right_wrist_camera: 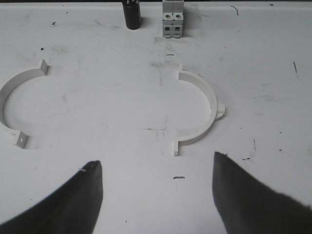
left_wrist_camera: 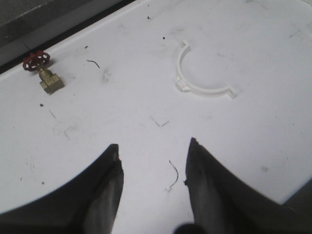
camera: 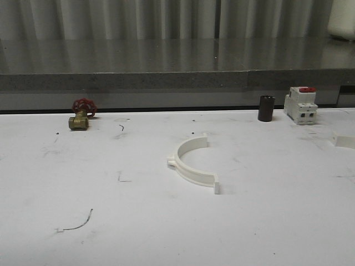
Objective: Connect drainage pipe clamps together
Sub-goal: 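Raise the left gripper away from the placed clamp half, then grasp the other white clamp half's tab with the right gripper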
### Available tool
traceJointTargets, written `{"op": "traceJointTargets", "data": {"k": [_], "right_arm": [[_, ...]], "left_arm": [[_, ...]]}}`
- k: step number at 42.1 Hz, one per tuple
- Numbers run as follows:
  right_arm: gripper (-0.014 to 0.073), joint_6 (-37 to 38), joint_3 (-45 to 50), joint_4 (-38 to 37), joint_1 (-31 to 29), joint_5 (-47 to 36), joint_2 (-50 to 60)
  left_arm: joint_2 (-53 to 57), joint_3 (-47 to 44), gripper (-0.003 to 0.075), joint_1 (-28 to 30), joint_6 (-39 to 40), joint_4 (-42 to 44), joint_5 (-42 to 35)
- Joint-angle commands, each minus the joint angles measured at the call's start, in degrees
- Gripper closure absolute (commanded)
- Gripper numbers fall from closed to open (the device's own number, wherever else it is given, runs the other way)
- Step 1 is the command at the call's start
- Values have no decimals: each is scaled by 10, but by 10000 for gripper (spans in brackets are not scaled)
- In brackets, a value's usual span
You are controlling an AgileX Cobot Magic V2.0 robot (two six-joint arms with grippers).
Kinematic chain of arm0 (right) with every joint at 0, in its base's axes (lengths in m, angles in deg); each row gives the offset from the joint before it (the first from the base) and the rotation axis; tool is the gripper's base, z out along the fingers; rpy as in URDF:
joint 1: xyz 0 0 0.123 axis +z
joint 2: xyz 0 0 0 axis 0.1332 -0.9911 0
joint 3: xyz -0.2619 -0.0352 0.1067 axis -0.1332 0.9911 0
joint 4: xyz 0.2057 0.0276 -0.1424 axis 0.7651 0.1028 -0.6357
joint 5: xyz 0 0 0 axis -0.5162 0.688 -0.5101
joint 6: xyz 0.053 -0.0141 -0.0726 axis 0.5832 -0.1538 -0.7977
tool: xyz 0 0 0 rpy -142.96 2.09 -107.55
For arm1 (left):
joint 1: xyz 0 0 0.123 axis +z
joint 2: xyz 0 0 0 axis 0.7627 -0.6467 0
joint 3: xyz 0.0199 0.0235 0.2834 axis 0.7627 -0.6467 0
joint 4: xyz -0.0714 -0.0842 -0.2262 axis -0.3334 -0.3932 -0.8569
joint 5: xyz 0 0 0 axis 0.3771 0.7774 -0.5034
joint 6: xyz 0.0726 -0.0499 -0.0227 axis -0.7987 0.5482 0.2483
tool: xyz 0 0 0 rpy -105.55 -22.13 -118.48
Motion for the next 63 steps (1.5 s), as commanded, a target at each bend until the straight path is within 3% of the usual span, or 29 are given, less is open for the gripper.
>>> {"op": "traceJointTargets", "data": {"k": [1, 14, 23, 28, 35, 44, 63], "right_arm": [[85, -6, -17, 3, 2, -35, -2], [85, -6, -17, 4, 2, -36, -2], [85, -6, -22, 16, 2, -43, -2], [85, -6, -54, 6, 2, -8, -23], [85, -6, -141, -35, -18, 90, -114], [85, -6, -234, -35, -105, 159, -247], [85, -6, -294, -35, -116, 71, -485]], "left_arm": [[64, -49, 418, 0, -3, -5, -45], [211, -173, 418, 0, -3, -5, -47], [227, -184, 418, 0, -3, -5, -46], [227, -184, 418, 0, -3, -5, -47], [227, -184, 418, 0, -3, -5, -47], [227, -184, 418, 0, -3, -5, -47], [227, -184, 419, 0, -3, -5, -47]]}}
